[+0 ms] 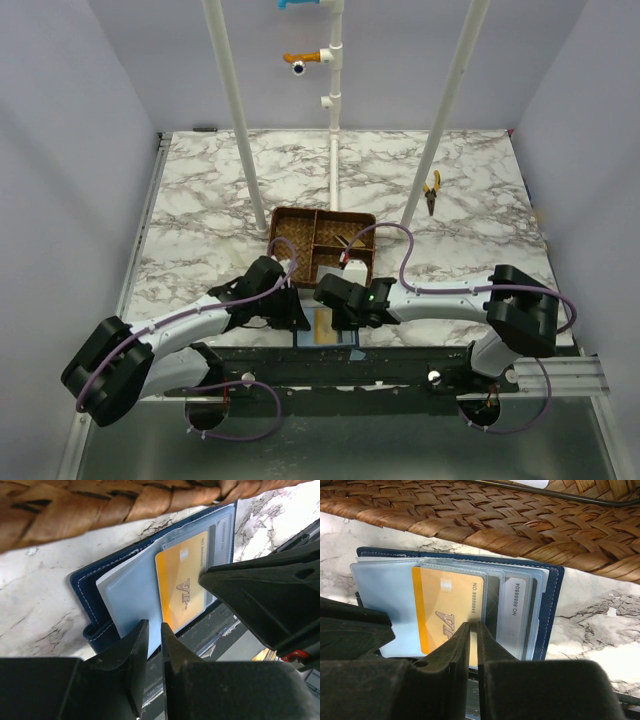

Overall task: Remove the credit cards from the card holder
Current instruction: Remove the credit card from the card holder, then place the credit card in the storage box.

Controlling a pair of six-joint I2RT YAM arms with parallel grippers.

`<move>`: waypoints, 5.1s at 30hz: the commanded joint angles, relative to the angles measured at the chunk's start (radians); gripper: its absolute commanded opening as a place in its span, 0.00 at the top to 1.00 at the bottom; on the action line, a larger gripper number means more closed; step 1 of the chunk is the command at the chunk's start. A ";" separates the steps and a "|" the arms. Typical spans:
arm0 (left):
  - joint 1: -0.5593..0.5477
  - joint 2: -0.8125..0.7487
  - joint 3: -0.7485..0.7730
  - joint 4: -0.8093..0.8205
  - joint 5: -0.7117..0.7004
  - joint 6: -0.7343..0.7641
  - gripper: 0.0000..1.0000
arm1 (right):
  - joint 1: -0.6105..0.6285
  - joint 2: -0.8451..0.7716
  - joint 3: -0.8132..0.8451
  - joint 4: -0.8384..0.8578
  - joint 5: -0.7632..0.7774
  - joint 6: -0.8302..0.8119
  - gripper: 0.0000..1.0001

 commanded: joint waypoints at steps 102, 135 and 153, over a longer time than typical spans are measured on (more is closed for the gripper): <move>0.062 -0.300 0.011 -0.251 -0.067 0.037 1.00 | -0.002 0.052 -0.006 -0.139 0.088 0.005 0.99; 0.147 -0.367 0.366 -0.568 -0.150 0.147 1.00 | -0.004 0.022 -0.059 -0.079 0.065 0.003 0.99; 0.298 -0.113 0.517 -0.439 -0.164 0.230 1.00 | -0.004 -0.004 -0.101 -0.032 0.058 0.000 0.99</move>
